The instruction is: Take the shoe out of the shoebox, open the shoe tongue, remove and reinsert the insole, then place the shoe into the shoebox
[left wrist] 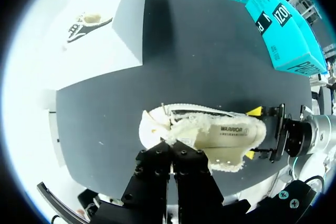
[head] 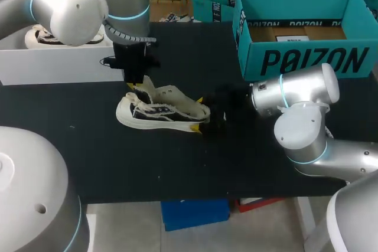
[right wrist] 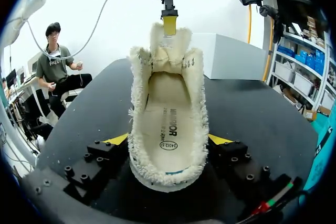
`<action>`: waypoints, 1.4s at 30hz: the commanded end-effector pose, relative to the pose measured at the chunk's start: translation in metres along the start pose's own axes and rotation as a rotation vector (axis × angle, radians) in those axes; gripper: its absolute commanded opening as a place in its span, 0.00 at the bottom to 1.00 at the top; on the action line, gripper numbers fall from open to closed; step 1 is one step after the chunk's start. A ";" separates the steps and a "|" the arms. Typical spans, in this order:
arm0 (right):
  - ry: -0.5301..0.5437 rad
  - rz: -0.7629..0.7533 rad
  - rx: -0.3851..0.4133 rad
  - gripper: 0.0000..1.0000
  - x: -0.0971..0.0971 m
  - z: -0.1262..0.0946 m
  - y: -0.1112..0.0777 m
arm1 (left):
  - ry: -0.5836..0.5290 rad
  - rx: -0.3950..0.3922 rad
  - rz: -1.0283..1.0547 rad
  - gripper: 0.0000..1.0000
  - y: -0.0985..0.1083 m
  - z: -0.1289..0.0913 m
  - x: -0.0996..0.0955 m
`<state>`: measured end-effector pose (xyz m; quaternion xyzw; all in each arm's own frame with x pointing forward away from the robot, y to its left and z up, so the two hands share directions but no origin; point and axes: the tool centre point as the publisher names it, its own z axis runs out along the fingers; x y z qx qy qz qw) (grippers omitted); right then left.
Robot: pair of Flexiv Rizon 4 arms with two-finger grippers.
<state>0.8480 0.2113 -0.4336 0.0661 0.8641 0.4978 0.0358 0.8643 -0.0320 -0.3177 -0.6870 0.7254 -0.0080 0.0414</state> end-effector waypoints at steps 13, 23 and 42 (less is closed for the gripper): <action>-0.001 0.002 0.002 0.00 -0.001 0.003 -0.001 | 0.055 -0.017 -0.027 0.10 0.006 0.016 -0.023; -0.001 0.002 0.002 0.00 -0.001 0.003 -0.001 | 0.075 -0.020 0.001 1.00 0.003 0.008 -0.019; -0.001 0.002 0.002 0.00 -0.001 0.003 -0.001 | 0.103 -0.100 0.908 1.00 0.025 -0.051 0.037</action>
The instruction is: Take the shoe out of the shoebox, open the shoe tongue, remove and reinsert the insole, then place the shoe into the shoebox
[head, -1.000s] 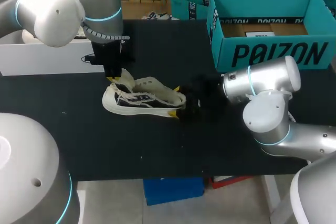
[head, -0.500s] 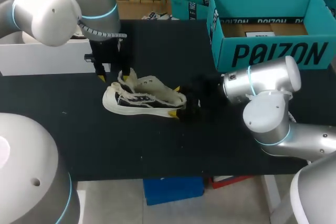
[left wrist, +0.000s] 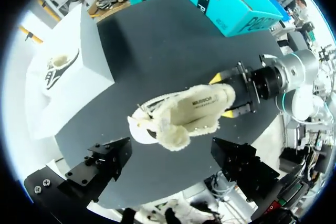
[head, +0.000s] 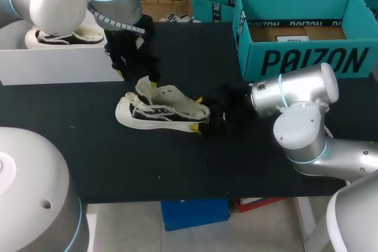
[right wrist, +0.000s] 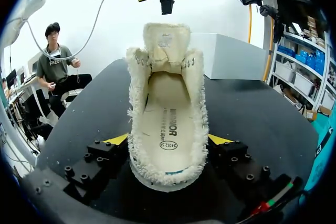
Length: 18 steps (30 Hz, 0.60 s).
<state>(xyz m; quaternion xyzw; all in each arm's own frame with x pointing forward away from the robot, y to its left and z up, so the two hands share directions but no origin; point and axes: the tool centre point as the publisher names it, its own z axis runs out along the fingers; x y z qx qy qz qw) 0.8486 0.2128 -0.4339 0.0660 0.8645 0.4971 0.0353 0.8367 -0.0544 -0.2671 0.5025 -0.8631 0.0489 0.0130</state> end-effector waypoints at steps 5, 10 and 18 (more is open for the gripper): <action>-0.002 0.001 0.001 0.00 0.000 0.002 -0.002 | -0.035 -0.228 0.761 1.00 -0.006 0.013 0.027; -0.002 0.001 0.001 0.00 0.000 0.002 -0.002 | 0.012 -0.279 1.020 1.00 -0.016 0.015 0.022; -0.002 0.001 0.001 0.00 0.000 0.002 -0.002 | 0.075 -0.322 1.257 0.00 -0.040 0.029 0.011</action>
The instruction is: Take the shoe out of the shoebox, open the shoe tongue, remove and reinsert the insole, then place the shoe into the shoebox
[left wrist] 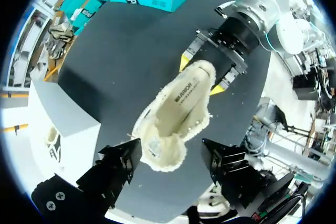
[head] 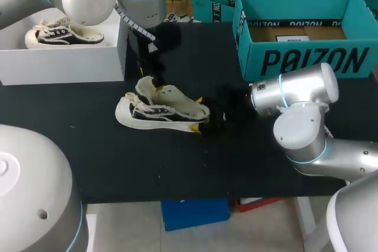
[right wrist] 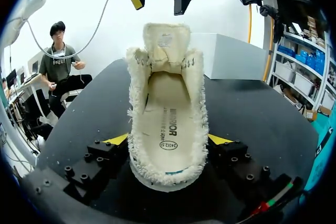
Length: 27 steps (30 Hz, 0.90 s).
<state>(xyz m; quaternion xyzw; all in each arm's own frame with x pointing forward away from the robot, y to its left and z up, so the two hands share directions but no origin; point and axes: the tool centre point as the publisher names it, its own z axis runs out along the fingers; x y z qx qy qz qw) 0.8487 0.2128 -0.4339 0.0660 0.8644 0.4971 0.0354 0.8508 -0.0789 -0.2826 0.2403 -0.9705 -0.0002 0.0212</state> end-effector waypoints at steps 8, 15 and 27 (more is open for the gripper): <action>-0.002 0.001 0.001 0.00 0.000 0.002 -0.002 | 0.163 -0.162 0.787 0.00 -0.018 0.012 -0.011; -0.002 0.001 0.001 0.00 0.000 0.002 -0.002 | 0.163 -0.162 0.787 0.00 -0.018 0.012 -0.011; -0.002 0.001 0.001 0.00 0.000 0.002 -0.002 | 0.178 -0.062 0.812 0.00 -0.016 0.012 -0.011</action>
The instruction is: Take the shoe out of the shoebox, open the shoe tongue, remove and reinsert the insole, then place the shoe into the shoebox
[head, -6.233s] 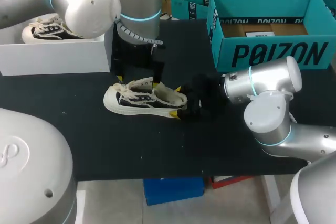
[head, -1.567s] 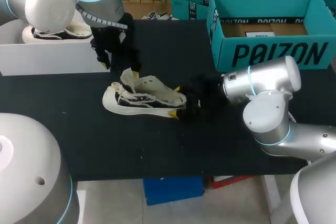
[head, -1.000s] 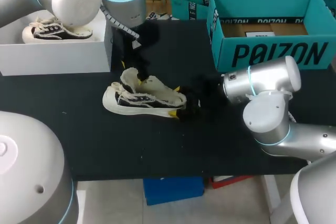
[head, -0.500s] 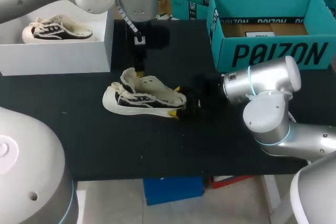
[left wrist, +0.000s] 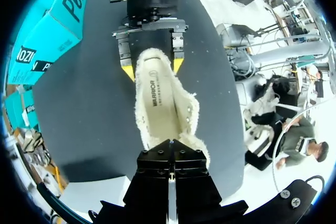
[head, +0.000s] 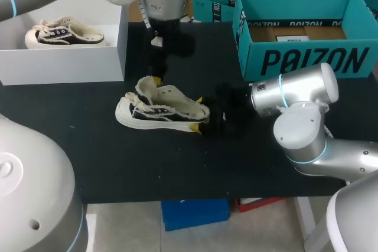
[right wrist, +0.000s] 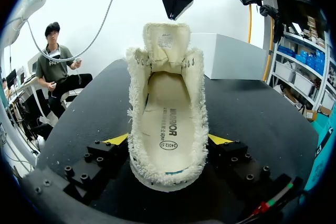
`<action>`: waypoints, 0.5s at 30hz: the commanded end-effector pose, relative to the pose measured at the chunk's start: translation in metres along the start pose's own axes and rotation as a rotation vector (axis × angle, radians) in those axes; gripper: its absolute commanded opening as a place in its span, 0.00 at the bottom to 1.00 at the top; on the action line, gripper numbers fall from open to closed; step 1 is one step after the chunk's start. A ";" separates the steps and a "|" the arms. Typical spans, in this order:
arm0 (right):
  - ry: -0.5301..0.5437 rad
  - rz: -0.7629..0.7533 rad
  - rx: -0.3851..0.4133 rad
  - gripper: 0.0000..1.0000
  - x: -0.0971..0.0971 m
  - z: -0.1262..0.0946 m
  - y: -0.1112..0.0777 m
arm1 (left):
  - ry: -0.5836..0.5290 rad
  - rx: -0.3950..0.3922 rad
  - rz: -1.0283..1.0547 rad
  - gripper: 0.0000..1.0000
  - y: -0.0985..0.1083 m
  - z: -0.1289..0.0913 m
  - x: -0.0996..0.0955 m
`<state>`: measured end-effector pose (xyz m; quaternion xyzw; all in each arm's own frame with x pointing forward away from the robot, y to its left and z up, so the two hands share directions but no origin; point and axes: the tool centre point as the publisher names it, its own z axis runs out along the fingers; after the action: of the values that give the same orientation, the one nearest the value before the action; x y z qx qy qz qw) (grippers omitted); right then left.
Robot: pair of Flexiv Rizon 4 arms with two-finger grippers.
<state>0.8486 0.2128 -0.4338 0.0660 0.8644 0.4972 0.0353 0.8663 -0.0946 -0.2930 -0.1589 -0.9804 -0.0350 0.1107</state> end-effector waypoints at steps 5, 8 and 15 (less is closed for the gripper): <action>-0.002 0.001 0.001 0.00 0.000 0.002 -0.002 | -0.044 0.138 -0.011 0.00 0.005 -0.001 0.001; -0.002 0.001 0.001 0.00 0.000 0.002 -0.002 | -0.046 0.164 -0.013 0.00 0.001 0.001 0.001; -0.002 0.001 0.001 0.00 0.000 0.002 -0.002 | -0.018 0.192 -0.032 0.00 -0.007 0.010 0.006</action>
<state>0.8486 0.2127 -0.4339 0.0661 0.8644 0.4971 0.0354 0.8599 -0.1002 -0.2980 -0.1351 -0.9827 0.0547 0.1142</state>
